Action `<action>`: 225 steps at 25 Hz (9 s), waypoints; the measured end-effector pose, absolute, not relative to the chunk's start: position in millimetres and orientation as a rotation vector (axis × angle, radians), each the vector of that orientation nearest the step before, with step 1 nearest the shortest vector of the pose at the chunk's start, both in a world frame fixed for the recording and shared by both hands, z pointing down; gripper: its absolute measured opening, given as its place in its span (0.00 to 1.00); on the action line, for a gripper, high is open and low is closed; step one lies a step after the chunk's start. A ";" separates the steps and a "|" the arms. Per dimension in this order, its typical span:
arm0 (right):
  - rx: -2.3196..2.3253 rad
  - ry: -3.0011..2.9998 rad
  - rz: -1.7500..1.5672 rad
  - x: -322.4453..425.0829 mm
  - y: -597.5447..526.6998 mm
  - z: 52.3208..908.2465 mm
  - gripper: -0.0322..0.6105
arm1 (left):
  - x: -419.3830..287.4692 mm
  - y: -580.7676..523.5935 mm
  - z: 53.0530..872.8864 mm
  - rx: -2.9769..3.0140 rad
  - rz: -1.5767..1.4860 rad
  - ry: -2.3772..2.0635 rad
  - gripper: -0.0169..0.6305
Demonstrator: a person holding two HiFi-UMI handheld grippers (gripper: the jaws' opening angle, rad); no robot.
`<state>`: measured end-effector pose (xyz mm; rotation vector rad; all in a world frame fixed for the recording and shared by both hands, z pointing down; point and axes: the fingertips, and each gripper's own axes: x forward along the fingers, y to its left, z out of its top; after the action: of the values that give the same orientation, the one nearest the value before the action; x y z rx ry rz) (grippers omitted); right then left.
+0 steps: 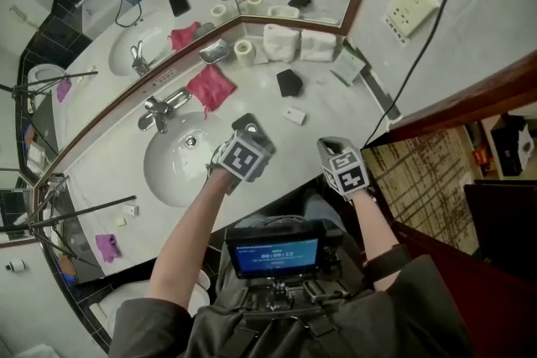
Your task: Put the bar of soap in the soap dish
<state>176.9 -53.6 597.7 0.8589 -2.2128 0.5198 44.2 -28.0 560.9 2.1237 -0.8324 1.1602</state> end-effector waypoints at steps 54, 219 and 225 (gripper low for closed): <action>1.105 -2.148 0.762 245.2 -54.6 637.0 0.08 | 135.5 -137.5 703.1 2.537 1.847 -0.255 0.32; 1.150 -2.303 0.515 -186.3 -62.2 566.5 0.39 | -325.0 82.8 477.0 1.991 0.624 -1.867 0.03; 1.275 -2.254 0.499 -190.5 -106.6 572.9 0.51 | -320.5 78.8 489.4 1.995 0.645 -1.837 0.03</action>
<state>-190.5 -106.6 572.9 1.2749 -2.2535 0.4989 -320.5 78.8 489.4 1.9949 -1.8370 0.6449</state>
